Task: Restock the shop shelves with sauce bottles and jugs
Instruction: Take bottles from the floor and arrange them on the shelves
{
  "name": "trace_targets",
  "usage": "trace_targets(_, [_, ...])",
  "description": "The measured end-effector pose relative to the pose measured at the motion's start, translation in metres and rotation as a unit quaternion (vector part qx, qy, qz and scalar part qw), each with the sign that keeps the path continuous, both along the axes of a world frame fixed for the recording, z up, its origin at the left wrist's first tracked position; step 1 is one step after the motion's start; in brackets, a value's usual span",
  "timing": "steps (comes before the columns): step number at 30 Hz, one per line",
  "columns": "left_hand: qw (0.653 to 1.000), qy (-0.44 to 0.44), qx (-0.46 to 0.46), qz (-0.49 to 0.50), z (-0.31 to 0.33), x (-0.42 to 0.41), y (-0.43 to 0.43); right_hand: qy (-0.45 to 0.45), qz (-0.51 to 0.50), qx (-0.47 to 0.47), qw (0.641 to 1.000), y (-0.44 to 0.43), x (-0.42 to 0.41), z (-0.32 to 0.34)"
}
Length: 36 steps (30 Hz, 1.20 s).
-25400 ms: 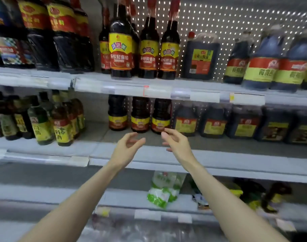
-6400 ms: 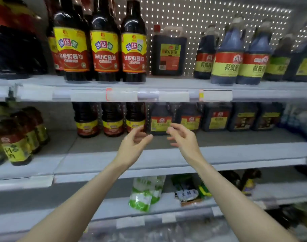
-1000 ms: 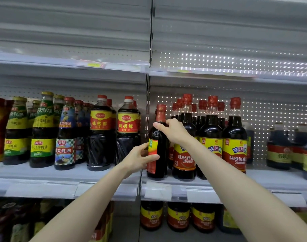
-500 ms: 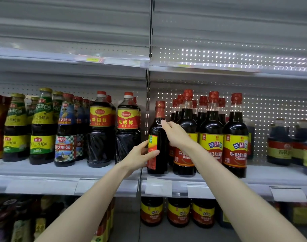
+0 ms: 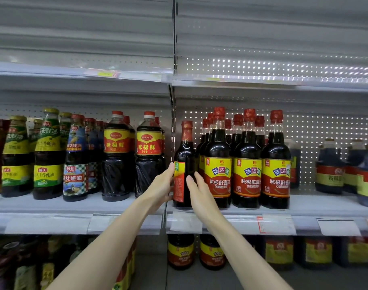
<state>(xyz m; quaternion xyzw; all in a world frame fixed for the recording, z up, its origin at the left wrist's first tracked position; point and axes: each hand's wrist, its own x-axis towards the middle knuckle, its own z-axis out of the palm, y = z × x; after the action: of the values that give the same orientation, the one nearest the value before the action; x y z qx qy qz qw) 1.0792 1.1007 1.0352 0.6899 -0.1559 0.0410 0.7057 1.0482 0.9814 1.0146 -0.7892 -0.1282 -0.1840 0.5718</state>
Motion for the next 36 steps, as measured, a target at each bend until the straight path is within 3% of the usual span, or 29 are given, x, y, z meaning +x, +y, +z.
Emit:
trace_targets(10, [0.996, -0.059, 0.068, 0.019, -0.009, -0.021, -0.006, 0.048, 0.012, 0.036, 0.998, -0.009, -0.002, 0.010])
trace_targets(15, [0.995, -0.071, 0.060, 0.042, -0.012, -0.021, -0.007, 0.047, 0.011, 0.041, 0.998, -0.010, -0.004, 0.010])
trace_targets(22, [0.998, -0.020, 0.025, 0.048, -0.004, -0.017, -0.015, -0.011, 0.028, 0.054, 0.998, -0.016, -0.025, 0.007])
trace_targets(36, [0.993, -0.074, 0.065, 0.061, -0.015, -0.022, -0.016, 0.046, 0.071, 0.073, 0.994, -0.020, -0.002, 0.010])
